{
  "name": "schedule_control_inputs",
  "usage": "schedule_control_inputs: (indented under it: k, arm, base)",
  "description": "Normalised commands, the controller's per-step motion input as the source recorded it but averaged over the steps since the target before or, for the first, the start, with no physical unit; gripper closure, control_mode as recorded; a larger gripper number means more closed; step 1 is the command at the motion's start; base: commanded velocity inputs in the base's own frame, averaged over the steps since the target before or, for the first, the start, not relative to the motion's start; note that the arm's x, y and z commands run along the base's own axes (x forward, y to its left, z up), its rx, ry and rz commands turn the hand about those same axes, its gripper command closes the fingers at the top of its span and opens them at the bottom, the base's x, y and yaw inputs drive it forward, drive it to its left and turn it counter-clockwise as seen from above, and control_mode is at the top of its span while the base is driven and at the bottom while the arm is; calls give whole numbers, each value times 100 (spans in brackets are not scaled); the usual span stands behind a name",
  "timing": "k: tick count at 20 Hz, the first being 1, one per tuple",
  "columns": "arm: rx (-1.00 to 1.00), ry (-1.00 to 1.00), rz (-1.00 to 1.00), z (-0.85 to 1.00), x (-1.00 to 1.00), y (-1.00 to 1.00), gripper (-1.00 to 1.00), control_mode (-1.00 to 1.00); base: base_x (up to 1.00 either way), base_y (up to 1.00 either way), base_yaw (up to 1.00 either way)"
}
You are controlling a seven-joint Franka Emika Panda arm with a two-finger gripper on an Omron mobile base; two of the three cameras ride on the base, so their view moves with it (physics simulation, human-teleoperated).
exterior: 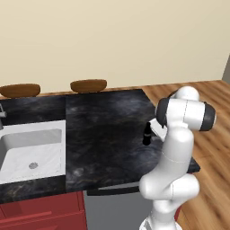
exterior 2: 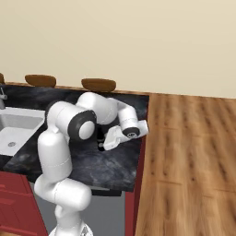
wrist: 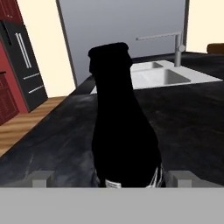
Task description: Pick the bottled drink from the counter and place it in the open cabinet.
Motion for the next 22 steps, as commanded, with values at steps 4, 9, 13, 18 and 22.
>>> schedule_control_inputs:
  k: [4,9,13,18,22]
  arm:
    - [0,1,0,0,-1,23,-100,-100]
    - [0,2,0,0,0,22,-100,-100]
    - [0,4,0,0,0,25,100,-100]
    - [0,3,1,0,0,16,100,-100]
    - [0,0,0,0,-2,1,100,-100]
  base:
    - [0,0,0]
    - [0,0,0]
    - [0,0,0]
    - [0,0,0]
    - [0,0,0]
